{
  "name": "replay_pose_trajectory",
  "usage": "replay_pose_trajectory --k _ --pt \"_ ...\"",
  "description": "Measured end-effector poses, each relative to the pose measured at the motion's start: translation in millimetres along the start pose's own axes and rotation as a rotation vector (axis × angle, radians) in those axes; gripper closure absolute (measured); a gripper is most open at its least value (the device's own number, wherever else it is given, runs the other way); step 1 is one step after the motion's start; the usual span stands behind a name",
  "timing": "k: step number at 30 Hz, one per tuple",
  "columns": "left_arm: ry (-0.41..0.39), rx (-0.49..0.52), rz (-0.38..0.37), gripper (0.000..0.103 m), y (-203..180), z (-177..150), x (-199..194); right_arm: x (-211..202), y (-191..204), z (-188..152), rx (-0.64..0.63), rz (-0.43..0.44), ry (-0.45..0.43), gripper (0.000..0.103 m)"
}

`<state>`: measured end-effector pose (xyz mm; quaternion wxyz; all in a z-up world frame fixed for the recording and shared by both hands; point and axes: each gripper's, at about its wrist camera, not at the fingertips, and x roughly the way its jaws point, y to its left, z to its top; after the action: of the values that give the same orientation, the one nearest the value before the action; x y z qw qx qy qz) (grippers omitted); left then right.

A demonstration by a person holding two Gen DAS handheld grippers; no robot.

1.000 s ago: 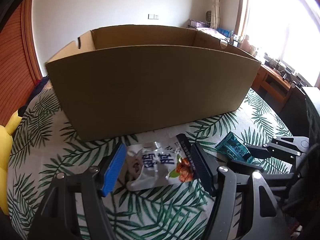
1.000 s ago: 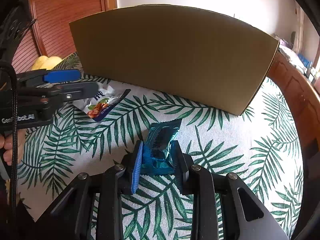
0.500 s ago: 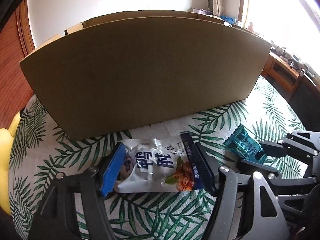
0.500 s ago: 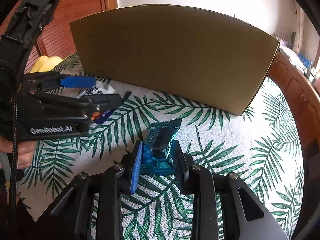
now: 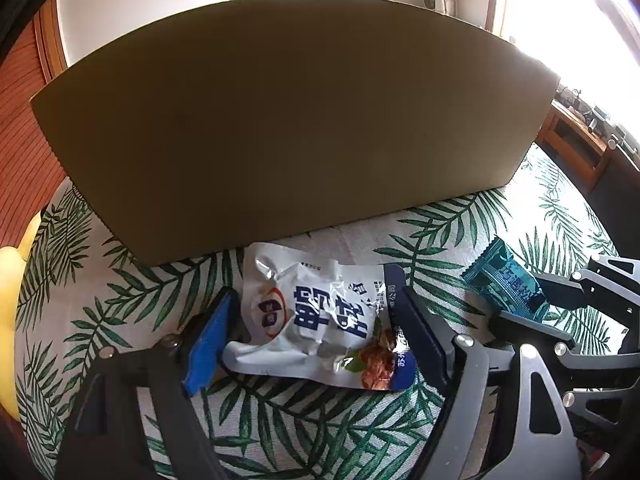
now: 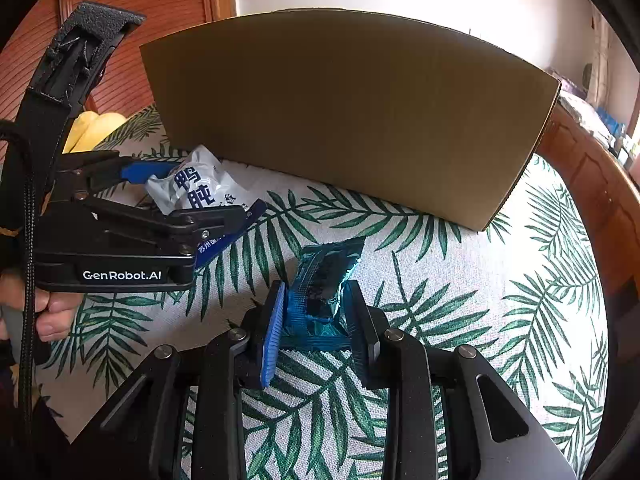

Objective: Organize snacks
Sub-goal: 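Close left tool on white duck-neck pouch while right tool grasps teal wrapped snack, then lift both held snacks and carry them over the cardboard box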

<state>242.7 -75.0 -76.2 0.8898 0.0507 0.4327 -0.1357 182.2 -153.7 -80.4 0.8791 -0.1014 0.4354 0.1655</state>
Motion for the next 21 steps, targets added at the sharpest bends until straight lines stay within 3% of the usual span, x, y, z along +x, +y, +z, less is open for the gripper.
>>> replay_pose_trajectory --k 4,7,21 --pt "-0.016 0.016 -0.013 0.04 -4 -6 -6 0 0 0 0.0 -0.001 0.0 0.075" --pt "-0.019 0.027 -0.035 0.044 -6 -10 -10 0 0 0 -0.001 -0.001 0.0 0.075" --pt "-0.081 -0.011 -0.064 0.045 9 -24 -45 -6 -4 0 0.011 -0.004 -0.027 0.078"
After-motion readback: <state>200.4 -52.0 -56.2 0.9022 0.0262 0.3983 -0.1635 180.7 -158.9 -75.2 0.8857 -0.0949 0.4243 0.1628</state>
